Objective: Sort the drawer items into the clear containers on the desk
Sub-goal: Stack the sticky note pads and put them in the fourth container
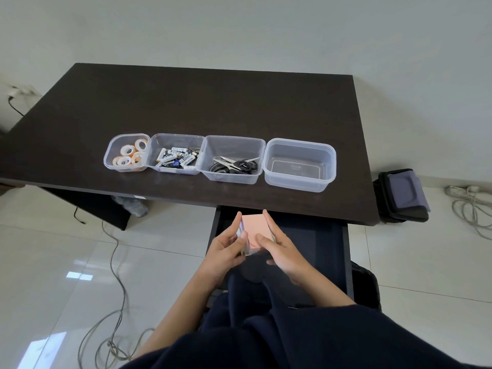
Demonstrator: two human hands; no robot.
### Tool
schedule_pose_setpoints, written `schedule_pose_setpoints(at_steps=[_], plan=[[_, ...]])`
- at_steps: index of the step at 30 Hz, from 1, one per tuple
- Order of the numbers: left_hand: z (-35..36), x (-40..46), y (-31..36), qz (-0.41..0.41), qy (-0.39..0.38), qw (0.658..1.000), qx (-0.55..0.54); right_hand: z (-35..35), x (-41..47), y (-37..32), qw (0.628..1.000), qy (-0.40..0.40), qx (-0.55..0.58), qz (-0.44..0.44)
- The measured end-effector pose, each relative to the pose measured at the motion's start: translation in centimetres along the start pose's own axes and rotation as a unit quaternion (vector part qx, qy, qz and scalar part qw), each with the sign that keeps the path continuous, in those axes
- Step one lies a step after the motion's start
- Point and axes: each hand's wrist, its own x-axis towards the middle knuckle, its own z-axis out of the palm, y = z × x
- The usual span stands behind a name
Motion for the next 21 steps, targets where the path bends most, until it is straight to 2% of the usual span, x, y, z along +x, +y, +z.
schedule_pose_setpoints(at_steps=[9, 21], plan=[[2.1, 0.0, 1.4, 0.022, 0.059, 0.998, -0.005, -1.5, -0.9, -0.8, 0.999, 0.017, 0.033, -0.031], [5.4, 1.4, 4.6, 0.042, 0.011, 0.999, 0.008, -5.3, -0.6, -3.7, 0.993, 0.044, 0.085, -0.069]])
